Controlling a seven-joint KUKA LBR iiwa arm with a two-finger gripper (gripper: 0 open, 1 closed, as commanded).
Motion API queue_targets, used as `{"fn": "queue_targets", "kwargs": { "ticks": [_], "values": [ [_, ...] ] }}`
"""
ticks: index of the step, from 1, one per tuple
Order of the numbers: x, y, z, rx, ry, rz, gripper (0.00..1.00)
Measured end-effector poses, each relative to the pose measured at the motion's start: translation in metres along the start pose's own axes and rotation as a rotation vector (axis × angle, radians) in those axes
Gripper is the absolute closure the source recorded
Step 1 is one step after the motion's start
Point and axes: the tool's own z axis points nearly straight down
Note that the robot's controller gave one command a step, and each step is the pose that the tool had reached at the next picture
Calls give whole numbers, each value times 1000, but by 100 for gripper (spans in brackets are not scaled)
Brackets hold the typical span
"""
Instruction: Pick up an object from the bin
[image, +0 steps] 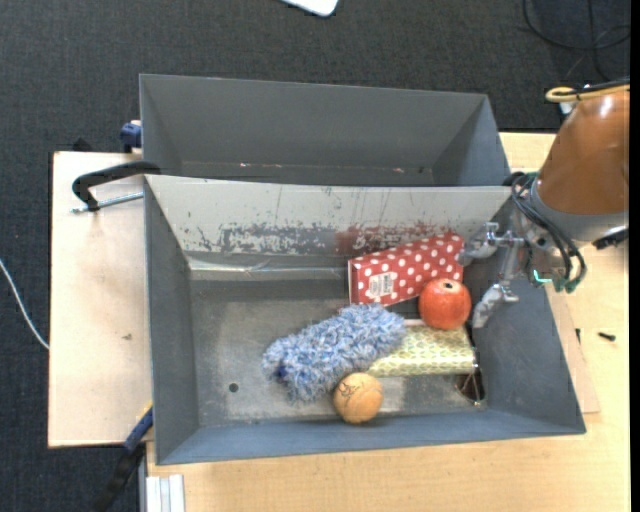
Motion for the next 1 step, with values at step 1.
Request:
{"fn": "queue_targets", "kwargs": {
  "ticks": [1],
  "values": [
    [-2,0,-5,2,-8,-2,0]
  ]
}}
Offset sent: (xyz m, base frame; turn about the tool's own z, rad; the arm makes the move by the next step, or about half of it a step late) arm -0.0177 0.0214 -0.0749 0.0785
